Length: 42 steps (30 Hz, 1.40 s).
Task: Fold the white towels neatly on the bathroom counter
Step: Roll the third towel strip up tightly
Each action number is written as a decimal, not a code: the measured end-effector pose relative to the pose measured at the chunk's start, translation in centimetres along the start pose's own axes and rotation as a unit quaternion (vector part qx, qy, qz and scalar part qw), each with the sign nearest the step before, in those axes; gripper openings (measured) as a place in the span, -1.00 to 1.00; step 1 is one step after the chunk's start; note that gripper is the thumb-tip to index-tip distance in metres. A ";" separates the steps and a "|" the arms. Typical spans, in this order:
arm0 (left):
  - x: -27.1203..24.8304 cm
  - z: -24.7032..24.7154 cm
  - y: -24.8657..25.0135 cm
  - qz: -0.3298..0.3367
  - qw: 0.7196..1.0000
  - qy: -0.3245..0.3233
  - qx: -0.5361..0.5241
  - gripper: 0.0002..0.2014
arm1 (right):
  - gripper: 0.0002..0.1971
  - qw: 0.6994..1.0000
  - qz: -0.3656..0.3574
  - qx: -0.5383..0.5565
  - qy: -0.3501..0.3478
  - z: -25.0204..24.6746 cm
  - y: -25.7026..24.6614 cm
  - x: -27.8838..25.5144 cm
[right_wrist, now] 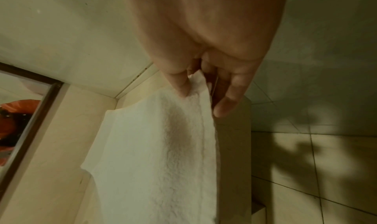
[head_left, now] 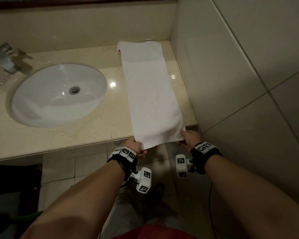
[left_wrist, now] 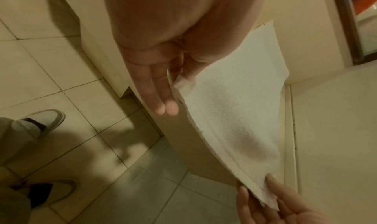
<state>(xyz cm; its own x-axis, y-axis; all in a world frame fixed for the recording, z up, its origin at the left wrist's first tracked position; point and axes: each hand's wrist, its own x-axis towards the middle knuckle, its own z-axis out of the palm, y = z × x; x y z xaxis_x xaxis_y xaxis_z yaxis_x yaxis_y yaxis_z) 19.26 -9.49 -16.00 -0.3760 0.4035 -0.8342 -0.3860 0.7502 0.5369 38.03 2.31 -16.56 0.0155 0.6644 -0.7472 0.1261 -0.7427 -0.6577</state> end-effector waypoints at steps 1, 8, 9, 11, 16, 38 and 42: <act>-0.1 -0.1 0.0 -0.007 1.000 -0.004 -0.011 -0.68 | -0.90 1.000 0.000 0.005 0.003 -0.1 -0.1 -0.1; 0.1 -0.4 0.3 -0.034 0.999 0.014 -0.024 -0.65 | -0.95 1.000 -0.015 0.007 0.013 -0.9 -0.3 -0.9; 0.0 -0.5 0.3 -0.028 0.999 0.019 -0.016 -0.65 | -0.94 1.000 -0.023 0.002 0.015 -1.0 -0.4 -1.1; -0.6 -0.7 0.5 -0.023 1.000 0.020 -0.001 -0.72 | -0.87 0.999 -0.043 -0.012 0.022 -1.0 -0.7 -1.6; -1.9 -1.5 1.7 -0.018 0.997 0.075 -0.025 -0.72 | -0.77 0.995 -0.086 -0.056 0.000 -1.2 -2.2 -2.9; -3.2 -2.8 6.2 0.081 0.979 -0.063 0.176 -0.79 | -0.93 0.996 -0.050 -0.052 -0.044 -0.2 -7.4 -4.3; -2.6 -3.0 6.4 0.124 0.968 -0.001 0.216 -0.86 | -0.64 0.992 -0.060 -0.102 -0.046 -0.4 -7.8 -4.1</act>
<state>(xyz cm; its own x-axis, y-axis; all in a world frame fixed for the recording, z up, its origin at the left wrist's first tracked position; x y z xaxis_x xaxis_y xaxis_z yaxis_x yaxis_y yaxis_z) 15.28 -7.29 -10.04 -0.4094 0.6007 -0.6867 0.1051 0.7787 0.6186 37.34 5.47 -8.33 -0.1018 0.7291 -0.6768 0.3207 -0.6199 -0.7161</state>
